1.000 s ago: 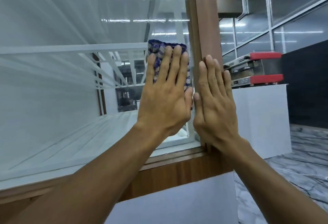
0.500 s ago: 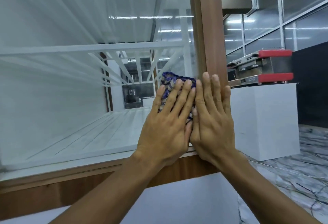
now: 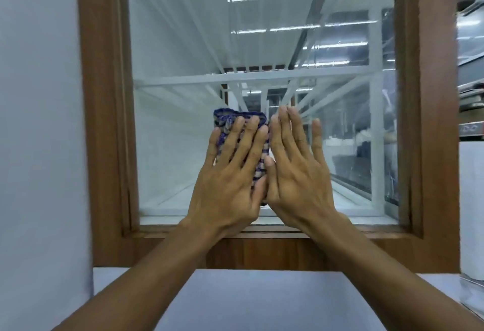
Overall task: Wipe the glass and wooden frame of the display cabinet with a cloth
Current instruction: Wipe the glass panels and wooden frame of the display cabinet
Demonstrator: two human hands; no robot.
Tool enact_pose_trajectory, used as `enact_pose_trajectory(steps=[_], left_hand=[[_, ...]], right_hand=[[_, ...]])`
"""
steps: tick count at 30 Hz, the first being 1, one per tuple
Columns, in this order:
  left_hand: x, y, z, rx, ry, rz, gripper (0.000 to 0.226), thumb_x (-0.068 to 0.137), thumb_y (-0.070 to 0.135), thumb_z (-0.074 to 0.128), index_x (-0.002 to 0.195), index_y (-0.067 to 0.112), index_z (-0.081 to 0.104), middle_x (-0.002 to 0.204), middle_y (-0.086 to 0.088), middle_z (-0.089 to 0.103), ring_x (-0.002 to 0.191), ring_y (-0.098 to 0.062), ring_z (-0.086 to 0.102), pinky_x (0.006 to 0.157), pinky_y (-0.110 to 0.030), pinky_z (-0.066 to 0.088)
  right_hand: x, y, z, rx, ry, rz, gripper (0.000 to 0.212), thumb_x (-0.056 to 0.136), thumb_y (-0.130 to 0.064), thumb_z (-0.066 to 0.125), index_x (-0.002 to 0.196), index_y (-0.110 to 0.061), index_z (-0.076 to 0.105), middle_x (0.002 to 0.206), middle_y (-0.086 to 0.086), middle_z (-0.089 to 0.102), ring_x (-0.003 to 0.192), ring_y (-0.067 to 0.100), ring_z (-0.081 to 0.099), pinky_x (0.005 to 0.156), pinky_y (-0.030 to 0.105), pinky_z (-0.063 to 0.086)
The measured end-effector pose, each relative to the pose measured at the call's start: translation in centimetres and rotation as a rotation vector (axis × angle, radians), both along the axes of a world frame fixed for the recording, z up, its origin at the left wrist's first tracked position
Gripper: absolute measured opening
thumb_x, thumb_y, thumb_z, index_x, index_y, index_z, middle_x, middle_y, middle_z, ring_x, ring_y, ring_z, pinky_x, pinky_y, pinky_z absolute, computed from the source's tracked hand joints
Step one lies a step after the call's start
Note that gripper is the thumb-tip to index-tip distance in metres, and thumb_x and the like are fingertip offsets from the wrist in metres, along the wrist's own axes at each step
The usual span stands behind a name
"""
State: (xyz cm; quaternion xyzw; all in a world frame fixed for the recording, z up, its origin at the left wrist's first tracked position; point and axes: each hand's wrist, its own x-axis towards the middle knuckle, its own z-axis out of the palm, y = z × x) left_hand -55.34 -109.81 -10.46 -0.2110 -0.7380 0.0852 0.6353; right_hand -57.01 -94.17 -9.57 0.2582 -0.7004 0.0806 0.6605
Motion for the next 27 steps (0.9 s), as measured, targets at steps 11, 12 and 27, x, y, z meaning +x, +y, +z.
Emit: enact_pose_trajectory(steps=[11, 12, 27], left_hand=[[1.5, -12.4, 0.4, 0.158, 0.005, 0.192, 0.071, 0.108, 0.045, 0.025, 0.164, 0.003, 0.010, 0.173, -0.016, 0.005, 0.160, -0.029, 0.002, 0.129, -0.054, 0.002], [1.5, -12.3, 0.0, 0.175, -0.008, 0.183, 0.071, 0.108, 0.044, 0.025, 0.164, 0.003, 0.008, 0.173, -0.015, 0.004, 0.161, -0.028, 0.001, 0.130, -0.053, 0.001], [1.3, 0.5, -5.9, 0.070, -0.176, 0.007, 0.074, 0.107, 0.038, 0.034, 0.164, 0.005, 0.003, 0.173, -0.015, -0.007, 0.160, -0.032, -0.007, 0.128, -0.058, 0.000]], right_hand=[[0.5, -10.8, 0.4, 0.189, -0.020, -0.099, 0.065, 0.105, -0.029, 0.032, 0.161, -0.004, 0.010, 0.169, 0.018, 0.000, 0.157, 0.032, -0.002, 0.125, 0.060, -0.004], [0.6, -10.7, 0.2, 0.184, -0.023, -0.088, 0.065, 0.105, -0.029, 0.033, 0.161, -0.005, 0.011, 0.169, 0.017, 0.001, 0.158, 0.032, -0.001, 0.125, 0.059, -0.004], [1.4, 1.7, -5.1, 0.064, -0.144, -0.130, 0.066, 0.100, -0.028, 0.038, 0.162, -0.020, 0.017, 0.170, 0.012, 0.005, 0.158, 0.029, 0.000, 0.125, 0.060, 0.006]])
